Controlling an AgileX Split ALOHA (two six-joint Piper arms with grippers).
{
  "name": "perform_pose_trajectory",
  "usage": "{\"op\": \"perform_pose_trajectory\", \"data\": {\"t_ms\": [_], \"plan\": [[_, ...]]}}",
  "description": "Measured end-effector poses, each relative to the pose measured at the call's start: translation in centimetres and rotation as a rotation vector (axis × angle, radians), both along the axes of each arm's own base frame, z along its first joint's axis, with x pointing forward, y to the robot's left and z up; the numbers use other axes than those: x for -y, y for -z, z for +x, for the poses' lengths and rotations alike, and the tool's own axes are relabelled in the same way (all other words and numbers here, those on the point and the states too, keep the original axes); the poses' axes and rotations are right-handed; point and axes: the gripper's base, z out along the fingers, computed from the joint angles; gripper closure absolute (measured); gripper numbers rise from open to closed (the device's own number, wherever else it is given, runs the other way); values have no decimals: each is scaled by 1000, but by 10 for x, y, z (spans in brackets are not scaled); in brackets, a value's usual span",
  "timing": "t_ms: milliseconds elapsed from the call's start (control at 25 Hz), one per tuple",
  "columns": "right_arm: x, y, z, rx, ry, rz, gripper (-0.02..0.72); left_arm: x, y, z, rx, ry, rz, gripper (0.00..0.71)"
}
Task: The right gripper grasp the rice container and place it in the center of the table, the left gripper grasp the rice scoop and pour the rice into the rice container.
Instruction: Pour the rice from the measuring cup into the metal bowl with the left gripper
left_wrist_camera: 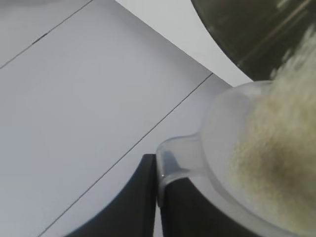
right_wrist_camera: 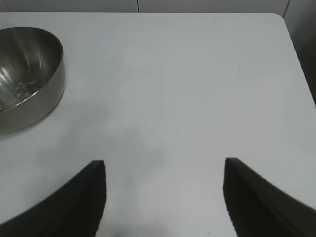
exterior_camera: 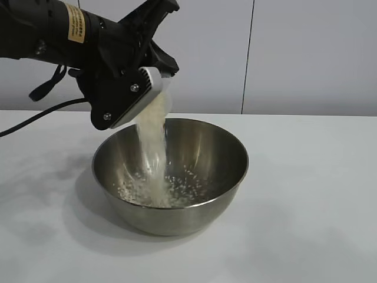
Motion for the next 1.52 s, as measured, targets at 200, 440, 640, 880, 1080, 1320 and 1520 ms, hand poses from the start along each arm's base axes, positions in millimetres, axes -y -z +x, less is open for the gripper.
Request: {"op": "perform_pose_trajectory", "data": {"t_ms": [200, 440, 640, 880, 1080, 1320, 1520], "plan": [[0, 0, 0, 0, 0, 0, 240, 3, -1, -3, 72, 83, 42, 704], [0, 0, 0, 0, 0, 0, 240, 5, 0, -6, 122, 159, 112, 704], [0, 0, 0, 1, 0, 0, 240, 8, 3, -10, 148, 213, 166, 704], [0, 0, 0, 1, 0, 0, 240, 16, 3, -17, 144, 240, 161, 704], [0, 0, 0, 1, 0, 0, 240, 16, -1, -13, 1, 114, -16, 704], [0, 0, 0, 1, 0, 0, 240, 19, -12, -12, -214, 5, -364, 704], [0, 0, 0, 1, 0, 0, 240, 19, -24, -9, -589, -144, -842, 704]]}}
